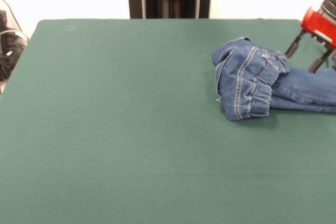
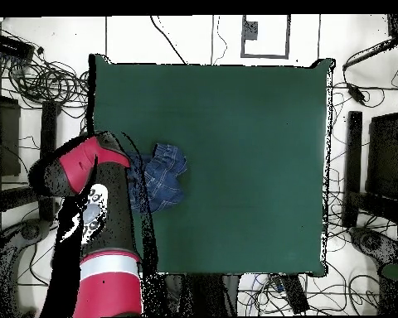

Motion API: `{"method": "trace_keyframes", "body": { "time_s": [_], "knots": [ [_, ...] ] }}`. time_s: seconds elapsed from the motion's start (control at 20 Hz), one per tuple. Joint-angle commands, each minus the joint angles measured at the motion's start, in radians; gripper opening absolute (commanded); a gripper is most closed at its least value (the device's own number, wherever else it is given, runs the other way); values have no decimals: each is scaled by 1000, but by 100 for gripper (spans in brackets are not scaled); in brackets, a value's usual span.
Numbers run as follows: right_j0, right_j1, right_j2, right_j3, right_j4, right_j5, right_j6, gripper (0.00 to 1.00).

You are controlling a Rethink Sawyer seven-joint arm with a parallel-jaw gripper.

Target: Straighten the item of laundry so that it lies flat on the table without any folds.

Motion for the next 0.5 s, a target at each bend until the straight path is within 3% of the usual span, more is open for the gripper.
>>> {"method": "trace_keyframes", "body": {
  "time_s": [0.05,0.5],
  "knots": [
    [-3,66,39,91,-25,11,-63,100],
    [-5,77,22,91,-48,1,-67,100]
  ]
}}
